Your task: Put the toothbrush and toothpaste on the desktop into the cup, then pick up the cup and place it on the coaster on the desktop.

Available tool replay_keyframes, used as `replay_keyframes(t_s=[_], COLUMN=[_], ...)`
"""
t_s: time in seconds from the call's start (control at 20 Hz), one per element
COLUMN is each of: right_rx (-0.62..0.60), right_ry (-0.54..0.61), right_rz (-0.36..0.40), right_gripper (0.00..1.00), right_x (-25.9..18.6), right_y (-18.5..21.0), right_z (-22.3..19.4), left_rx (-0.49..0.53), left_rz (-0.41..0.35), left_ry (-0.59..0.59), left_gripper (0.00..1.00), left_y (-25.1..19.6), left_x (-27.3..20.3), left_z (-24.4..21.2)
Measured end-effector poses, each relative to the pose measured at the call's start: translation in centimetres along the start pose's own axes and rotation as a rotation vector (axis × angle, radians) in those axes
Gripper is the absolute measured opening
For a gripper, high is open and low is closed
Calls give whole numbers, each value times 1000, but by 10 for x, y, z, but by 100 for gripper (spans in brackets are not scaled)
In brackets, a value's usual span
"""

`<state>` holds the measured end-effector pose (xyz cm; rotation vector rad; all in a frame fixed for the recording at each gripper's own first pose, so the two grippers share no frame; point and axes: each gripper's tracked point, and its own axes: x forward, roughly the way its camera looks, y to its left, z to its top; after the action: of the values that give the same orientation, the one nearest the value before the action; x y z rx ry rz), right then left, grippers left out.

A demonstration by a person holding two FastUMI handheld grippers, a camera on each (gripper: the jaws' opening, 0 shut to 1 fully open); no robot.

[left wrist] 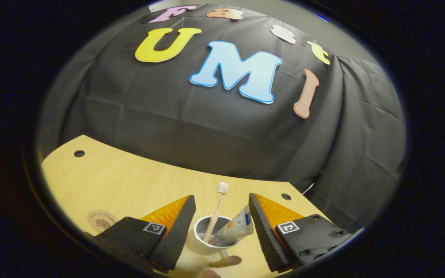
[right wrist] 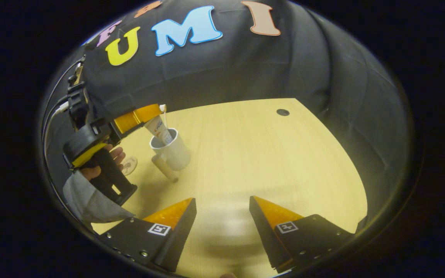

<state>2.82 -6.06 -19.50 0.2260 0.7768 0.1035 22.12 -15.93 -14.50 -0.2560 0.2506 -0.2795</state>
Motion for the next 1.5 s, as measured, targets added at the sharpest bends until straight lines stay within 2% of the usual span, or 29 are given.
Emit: replay_keyframes(t_s=[0.4, 0.85, 0.95, 1.25, 1.5], right_rx=[-44, -144, -157, -217, -209], right_ry=[7, 35, 47, 87, 124], right_rz=[53, 104, 99, 80, 67], right_gripper=[83, 84, 84, 84, 84], right_x=[10, 48, 57, 83, 105], right_y=[49, 102, 110, 118, 124], right_z=[6, 22, 23, 29, 37], left_rx=[21, 55, 51, 13, -25], left_rz=[55, 193, 199, 236, 249], left_ry=[-23, 65, 78, 118, 158], left_gripper=[89, 89, 92, 89, 89], left_y=[38, 99, 106, 127, 139], left_x=[-47, -99, -107, -124, -133], left_z=[35, 38, 37, 29, 18])
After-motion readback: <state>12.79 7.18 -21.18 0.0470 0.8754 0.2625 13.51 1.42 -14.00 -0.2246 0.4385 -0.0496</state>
